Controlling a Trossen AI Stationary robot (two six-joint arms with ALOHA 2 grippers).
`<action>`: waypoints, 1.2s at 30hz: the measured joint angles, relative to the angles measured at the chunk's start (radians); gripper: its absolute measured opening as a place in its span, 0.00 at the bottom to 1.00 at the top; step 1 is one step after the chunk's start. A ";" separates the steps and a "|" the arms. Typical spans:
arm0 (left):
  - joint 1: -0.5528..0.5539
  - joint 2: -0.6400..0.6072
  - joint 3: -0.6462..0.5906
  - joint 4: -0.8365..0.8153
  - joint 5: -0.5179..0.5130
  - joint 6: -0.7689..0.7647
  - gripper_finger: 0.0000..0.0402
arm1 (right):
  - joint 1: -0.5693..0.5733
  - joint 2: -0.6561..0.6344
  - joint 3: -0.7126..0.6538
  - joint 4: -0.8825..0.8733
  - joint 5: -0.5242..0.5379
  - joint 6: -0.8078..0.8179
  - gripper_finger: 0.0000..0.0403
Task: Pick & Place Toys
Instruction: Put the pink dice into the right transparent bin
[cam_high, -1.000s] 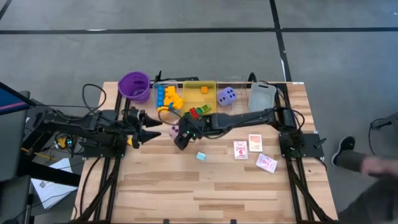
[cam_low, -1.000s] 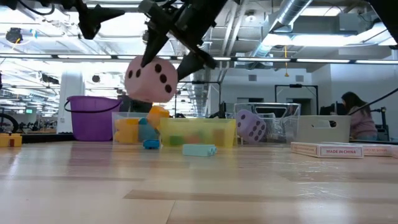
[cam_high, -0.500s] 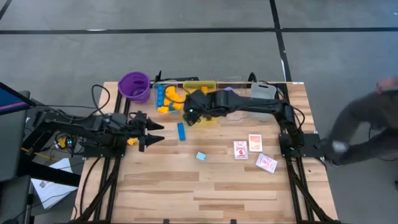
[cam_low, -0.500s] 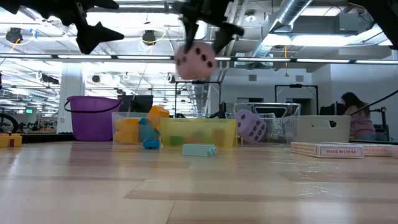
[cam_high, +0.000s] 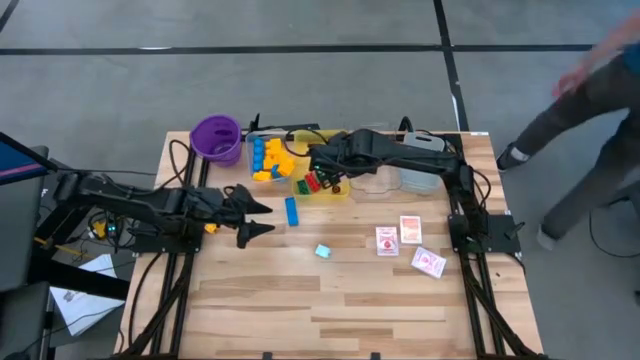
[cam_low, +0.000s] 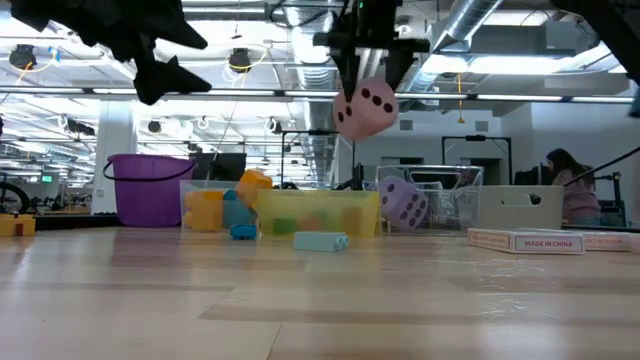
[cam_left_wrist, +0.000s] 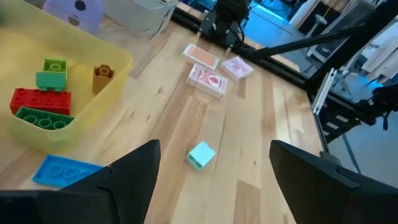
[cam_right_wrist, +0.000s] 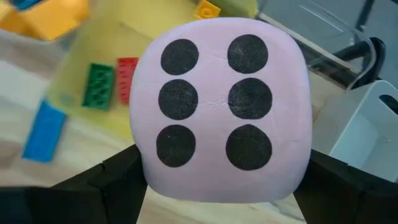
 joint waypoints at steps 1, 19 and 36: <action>0.000 0.007 0.000 0.000 0.000 0.000 0.74 | -0.007 0.002 -0.007 0.000 0.000 0.000 0.80; 0.000 0.011 0.000 0.006 0.000 -0.007 0.74 | -0.091 0.004 -0.225 0.000 -0.109 -0.035 0.80; 0.000 0.011 0.000 0.033 -0.008 -0.011 0.74 | -0.086 0.004 -0.393 0.000 -0.109 -0.080 0.96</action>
